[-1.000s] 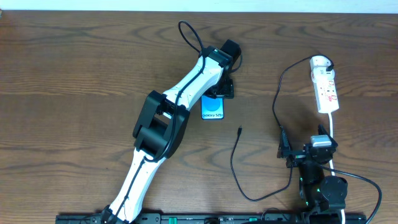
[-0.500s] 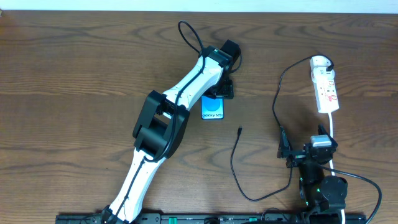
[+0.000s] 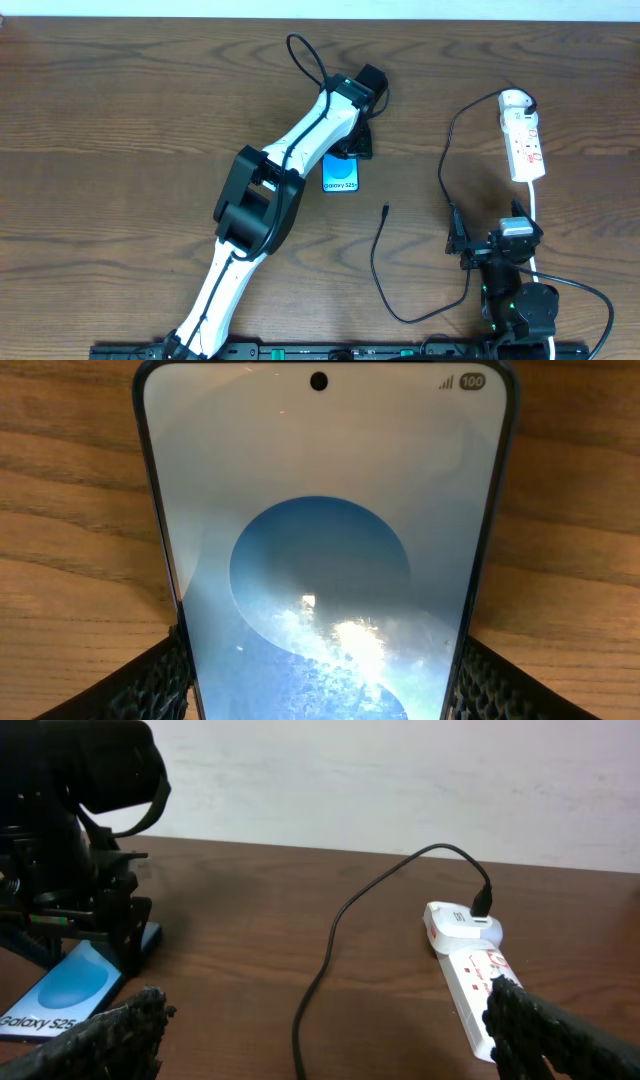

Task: Plug charger to phone and switch on socket
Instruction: 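Lower the left gripper and grasp the phone's top edge, then lift the phone upright with the left gripper and hold it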

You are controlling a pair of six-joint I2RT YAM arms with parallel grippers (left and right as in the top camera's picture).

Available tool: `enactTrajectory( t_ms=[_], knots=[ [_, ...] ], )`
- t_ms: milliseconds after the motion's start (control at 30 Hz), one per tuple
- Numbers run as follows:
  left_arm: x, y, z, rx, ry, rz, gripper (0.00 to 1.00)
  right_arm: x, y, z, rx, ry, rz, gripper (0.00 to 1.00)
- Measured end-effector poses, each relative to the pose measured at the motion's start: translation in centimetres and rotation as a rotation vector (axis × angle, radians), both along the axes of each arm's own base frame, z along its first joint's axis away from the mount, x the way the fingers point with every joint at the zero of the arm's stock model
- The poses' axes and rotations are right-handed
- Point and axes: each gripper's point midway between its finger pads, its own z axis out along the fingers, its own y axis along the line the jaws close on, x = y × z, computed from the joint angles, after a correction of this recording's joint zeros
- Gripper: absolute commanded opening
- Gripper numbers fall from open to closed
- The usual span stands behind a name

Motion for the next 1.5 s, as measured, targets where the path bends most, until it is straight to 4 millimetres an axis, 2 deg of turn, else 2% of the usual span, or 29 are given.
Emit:
enactTrajectory(
  t_ms=[533, 800, 1000, 1167, 1367, 1500],
  knots=[
    [-0.1, -0.1, 0.0, -0.004, 0.007, 0.000, 0.73, 0.0, 0.0, 0.0, 0.000, 0.000, 0.000, 0.99],
    [-1.3, 0.3, 0.4, 0.001, 0.054, 0.000, 0.73, 0.0, 0.0, 0.0, 0.000, 0.000, 0.000, 0.99],
    [-1.8, -0.6, 2.7, -0.073, 0.062, -0.001, 0.73, 0.0, 0.0, 0.0, 0.000, 0.000, 0.000, 0.99],
    [-3.0, -1.7, 4.8, -0.182, 0.119, 0.003, 0.73, 0.0, 0.0, 0.0, 0.000, 0.000, 0.000, 0.99],
    [-4.6, -3.8, 6.4, -0.382, 0.247, 0.019, 0.73, 0.0, 0.0, 0.0, 0.000, 0.000, 0.000, 0.99],
    [-5.3, -5.3, 8.3, -0.564, 0.350, 0.040, 0.73, 0.0, 0.0, 0.0, 0.000, 0.000, 0.000, 0.99]
  ],
)
